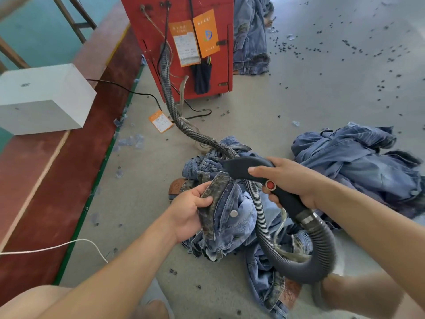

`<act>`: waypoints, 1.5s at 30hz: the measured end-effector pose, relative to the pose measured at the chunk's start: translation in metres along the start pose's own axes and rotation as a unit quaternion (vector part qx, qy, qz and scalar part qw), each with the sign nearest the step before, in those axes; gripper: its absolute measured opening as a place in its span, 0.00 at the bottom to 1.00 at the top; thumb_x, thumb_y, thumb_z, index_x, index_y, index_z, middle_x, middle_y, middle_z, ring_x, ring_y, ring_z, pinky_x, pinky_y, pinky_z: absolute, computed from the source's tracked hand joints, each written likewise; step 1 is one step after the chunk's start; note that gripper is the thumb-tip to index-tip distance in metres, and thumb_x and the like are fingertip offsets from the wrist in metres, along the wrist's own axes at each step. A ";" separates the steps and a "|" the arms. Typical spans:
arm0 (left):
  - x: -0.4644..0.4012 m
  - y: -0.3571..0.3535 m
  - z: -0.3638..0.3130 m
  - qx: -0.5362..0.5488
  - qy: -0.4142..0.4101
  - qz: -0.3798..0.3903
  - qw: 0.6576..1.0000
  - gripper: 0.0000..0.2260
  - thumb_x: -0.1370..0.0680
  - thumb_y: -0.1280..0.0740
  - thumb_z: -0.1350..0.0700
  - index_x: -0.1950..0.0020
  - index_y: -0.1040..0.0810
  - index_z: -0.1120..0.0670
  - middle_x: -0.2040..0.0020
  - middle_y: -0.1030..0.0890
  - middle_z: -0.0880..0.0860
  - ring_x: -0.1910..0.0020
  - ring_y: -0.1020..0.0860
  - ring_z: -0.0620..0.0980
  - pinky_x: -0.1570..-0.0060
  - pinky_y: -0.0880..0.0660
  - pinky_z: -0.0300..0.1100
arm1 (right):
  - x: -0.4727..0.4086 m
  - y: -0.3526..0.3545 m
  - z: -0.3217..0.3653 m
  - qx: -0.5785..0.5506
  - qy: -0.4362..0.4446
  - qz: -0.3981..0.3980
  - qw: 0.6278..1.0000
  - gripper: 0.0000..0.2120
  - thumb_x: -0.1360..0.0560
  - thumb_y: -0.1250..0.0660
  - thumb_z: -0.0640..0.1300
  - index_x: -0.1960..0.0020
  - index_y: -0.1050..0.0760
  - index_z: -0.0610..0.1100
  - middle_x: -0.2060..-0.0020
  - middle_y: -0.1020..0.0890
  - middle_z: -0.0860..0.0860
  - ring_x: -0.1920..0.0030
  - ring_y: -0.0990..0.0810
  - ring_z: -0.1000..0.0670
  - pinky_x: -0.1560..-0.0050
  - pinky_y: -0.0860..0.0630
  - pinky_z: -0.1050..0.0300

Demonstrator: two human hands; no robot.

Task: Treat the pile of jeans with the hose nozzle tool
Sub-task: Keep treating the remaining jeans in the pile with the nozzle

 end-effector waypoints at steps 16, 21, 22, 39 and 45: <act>-0.002 -0.006 -0.001 0.020 -0.005 0.007 1.000 0.21 0.16 0.47 0.69 0.29 0.23 0.56 0.35 0.18 0.62 0.38 0.18 0.61 0.39 0.20 0.57 | -0.001 0.009 0.000 -0.006 -0.013 -0.071 0.997 0.14 0.20 0.29 0.53 0.39 0.24 0.46 0.71 0.25 0.48 0.74 0.26 0.49 0.71 0.25 0.56; -0.009 -0.001 -0.016 0.035 -0.032 -0.063 0.997 0.19 0.13 0.48 0.65 0.26 0.27 0.53 0.36 0.17 0.59 0.39 0.17 0.58 0.43 0.19 0.53 | 0.023 -0.005 0.016 0.173 0.044 0.040 0.983 0.11 0.22 0.28 0.56 0.47 0.24 0.50 0.69 0.23 0.49 0.72 0.25 0.48 0.69 0.23 0.53; -0.011 -0.001 -0.018 0.037 -0.034 -0.067 0.996 0.19 0.13 0.48 0.64 0.25 0.28 0.54 0.34 0.18 0.60 0.35 0.20 0.60 0.39 0.21 0.54 | 0.028 -0.011 0.016 0.210 0.051 0.061 0.974 0.12 0.22 0.27 0.56 0.48 0.25 0.50 0.71 0.23 0.51 0.73 0.25 0.48 0.70 0.24 0.53; -0.016 0.007 -0.020 0.133 -0.041 -0.127 0.982 0.20 0.11 0.48 0.59 0.19 0.39 0.54 0.35 0.20 0.63 0.51 0.15 0.57 0.52 0.18 0.56 | 0.036 -0.011 0.015 0.280 0.089 0.067 0.954 0.09 0.22 0.28 0.57 0.53 0.27 0.55 0.73 0.22 0.52 0.75 0.25 0.49 0.70 0.23 0.50; -0.010 -0.008 -0.018 0.162 -0.020 -0.102 0.981 0.14 0.14 0.41 0.56 0.34 0.24 0.63 0.45 0.15 0.65 0.54 0.14 0.58 0.56 0.15 0.53 | 0.029 -0.030 0.011 0.276 0.124 0.033 0.953 0.13 0.21 0.29 0.56 0.47 0.27 0.49 0.73 0.22 0.53 0.76 0.24 0.51 0.70 0.22 0.48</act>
Point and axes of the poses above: each hand's wrist, its own x-axis away from the middle knuckle, its own y-axis out of the back of the hand, z = x × y, the point moved 3 cm from there along -x, towards the middle knuckle
